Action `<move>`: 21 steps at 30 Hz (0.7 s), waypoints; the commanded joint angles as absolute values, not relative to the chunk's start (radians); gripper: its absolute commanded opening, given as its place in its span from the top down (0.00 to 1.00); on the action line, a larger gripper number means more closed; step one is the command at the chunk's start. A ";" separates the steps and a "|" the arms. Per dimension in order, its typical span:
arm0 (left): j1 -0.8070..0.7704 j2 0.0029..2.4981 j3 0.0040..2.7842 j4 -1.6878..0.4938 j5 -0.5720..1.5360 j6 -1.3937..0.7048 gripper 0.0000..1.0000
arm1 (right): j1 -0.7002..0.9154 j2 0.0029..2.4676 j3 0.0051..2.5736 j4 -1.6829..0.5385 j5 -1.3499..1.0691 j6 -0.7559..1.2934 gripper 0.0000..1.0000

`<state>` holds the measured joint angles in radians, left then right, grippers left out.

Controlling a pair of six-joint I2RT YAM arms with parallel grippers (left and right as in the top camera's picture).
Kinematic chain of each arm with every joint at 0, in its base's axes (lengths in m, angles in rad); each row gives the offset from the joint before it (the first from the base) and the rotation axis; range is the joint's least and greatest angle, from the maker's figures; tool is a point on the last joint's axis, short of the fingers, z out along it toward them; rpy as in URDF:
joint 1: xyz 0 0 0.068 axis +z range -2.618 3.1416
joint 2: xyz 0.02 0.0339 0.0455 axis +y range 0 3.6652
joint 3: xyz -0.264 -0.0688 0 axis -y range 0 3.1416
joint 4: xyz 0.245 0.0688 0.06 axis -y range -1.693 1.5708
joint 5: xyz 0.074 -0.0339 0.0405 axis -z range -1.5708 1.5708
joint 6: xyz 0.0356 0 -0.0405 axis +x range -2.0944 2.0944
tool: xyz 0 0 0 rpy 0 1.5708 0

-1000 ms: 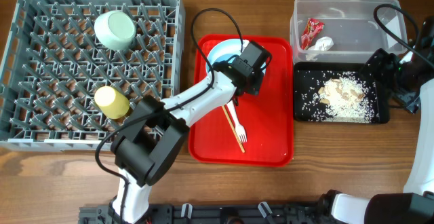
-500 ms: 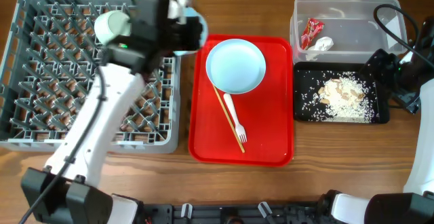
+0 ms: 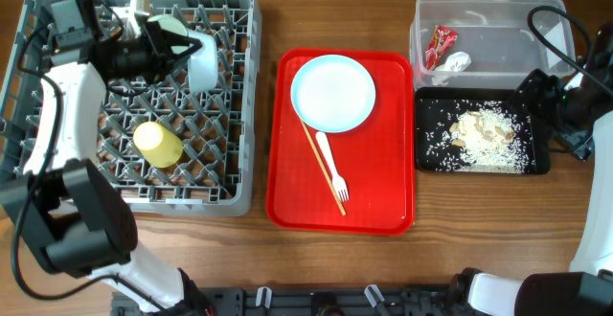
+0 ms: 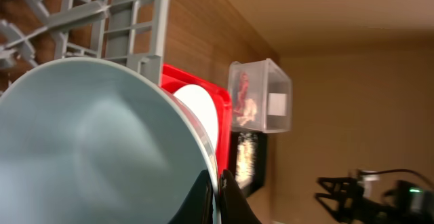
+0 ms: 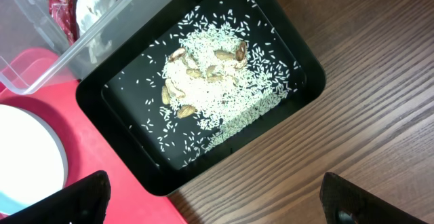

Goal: Sort waste into correct bins and load items into the dishwasher rack
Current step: 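Place the blue bowl in the rack beside the green cup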

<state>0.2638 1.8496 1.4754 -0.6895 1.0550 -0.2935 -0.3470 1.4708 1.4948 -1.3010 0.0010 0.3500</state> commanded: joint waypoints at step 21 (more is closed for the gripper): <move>0.313 1.932 1.417 -0.689 1.202 -0.268 0.96 | -0.348 1.482 1.494 -1.299 -0.001 0.340 0.00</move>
<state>0.3099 1.9079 1.4532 -0.6895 1.2350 -0.2932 -0.3470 1.4708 1.4948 -1.3010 0.0010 0.3500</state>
